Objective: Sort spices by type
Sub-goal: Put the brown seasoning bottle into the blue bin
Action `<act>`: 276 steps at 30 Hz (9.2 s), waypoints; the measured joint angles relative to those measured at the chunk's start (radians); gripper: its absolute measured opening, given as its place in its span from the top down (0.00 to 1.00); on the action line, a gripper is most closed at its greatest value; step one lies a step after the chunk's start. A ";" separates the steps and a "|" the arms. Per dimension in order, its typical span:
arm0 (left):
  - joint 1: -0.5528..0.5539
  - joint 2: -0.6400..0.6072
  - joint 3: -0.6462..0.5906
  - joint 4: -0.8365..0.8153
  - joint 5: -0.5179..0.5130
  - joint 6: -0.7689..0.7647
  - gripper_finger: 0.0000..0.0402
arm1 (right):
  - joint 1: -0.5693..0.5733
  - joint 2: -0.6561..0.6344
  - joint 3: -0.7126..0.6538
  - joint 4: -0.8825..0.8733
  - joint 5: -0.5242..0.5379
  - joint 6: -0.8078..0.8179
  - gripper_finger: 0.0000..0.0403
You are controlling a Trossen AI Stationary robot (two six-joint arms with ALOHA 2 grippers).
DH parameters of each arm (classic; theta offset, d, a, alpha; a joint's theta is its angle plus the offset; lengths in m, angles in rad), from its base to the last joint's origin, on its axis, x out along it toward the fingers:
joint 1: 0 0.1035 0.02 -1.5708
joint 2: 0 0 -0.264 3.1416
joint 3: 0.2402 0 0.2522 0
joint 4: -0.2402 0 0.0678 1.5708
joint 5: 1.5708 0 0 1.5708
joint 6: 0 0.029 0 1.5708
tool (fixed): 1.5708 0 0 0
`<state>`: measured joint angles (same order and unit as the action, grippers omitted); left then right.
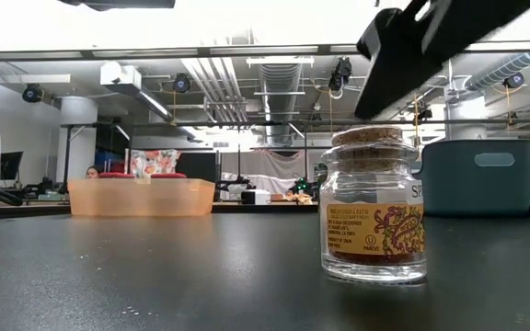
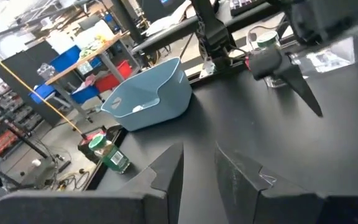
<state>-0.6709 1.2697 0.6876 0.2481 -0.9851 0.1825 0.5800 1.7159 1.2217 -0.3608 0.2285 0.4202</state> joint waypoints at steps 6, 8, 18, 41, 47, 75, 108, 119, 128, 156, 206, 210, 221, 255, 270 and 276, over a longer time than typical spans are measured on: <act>0.002 0.028 0.019 -0.001 -0.001 -0.008 0.81 | 0.000 0.041 0.004 0.041 -0.015 0.008 0.12; 0.003 0.033 0.027 -0.003 -0.001 -0.008 0.81 | 0.000 0.052 0.015 0.049 -0.019 0.019 0.12; 0.003 0.035 0.038 -0.005 -0.003 -0.008 0.81 | -0.004 0.151 0.062 0.062 -0.019 0.026 0.13; 0.003 0.035 0.036 -0.040 -0.106 -0.008 0.81 | -0.033 0.203 0.085 0.053 -0.053 0.060 0.58; 0.003 0.035 0.036 -0.040 -0.106 -0.008 0.81 | -0.060 0.144 0.083 0.021 -0.059 0.060 0.58; 0.015 0.036 0.036 -0.061 -0.318 0.116 0.81 | -1.010 -0.610 -0.146 -0.414 0.084 0.045 0.59; 0.018 0.036 0.010 -0.081 -0.319 0.085 0.81 | -1.156 -0.771 -0.460 -0.486 0.069 0.064 0.59; 0.018 0.036 0.010 -0.081 -0.309 0.070 0.81 | -1.208 -0.770 -0.471 -0.463 0.025 0.055 0.59; 0.018 0.036 0.010 -0.080 -0.307 0.070 0.81 | -1.208 -0.750 -0.480 -0.461 0.025 0.116 0.59; 0.018 0.036 0.010 -0.088 -0.306 0.066 0.81 | -1.220 -0.549 -0.507 -0.316 0.050 0.117 0.59; 0.018 0.036 0.010 -0.088 -0.305 0.062 0.81 | -1.235 -0.548 -0.469 -0.319 0.028 0.096 0.37; 0.018 0.036 0.010 -0.088 -0.305 0.062 0.81 | -1.235 -0.556 -0.446 -0.332 0.026 0.097 0.37; 0.018 0.036 0.010 -0.088 -0.300 0.034 0.81 | -1.235 -0.570 -0.335 -0.456 0.026 0.099 0.40; 0.774 -0.032 0.540 -0.458 0.962 -0.133 0.81 | -1.365 -0.382 -0.095 -0.817 -0.286 0.175 0.31; 0.800 -0.028 0.925 -0.758 0.950 -0.040 0.81 | -1.464 -0.161 -0.096 -0.801 -0.282 0.103 0.34; 0.801 -0.028 0.936 -0.763 0.949 -0.059 0.81 | -1.464 -0.125 -0.096 -0.799 -0.285 0.095 0.38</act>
<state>0.1306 1.2415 1.6234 -0.5148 -0.0360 0.1234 -0.8845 1.5914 1.1259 -1.1600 -0.0565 0.5149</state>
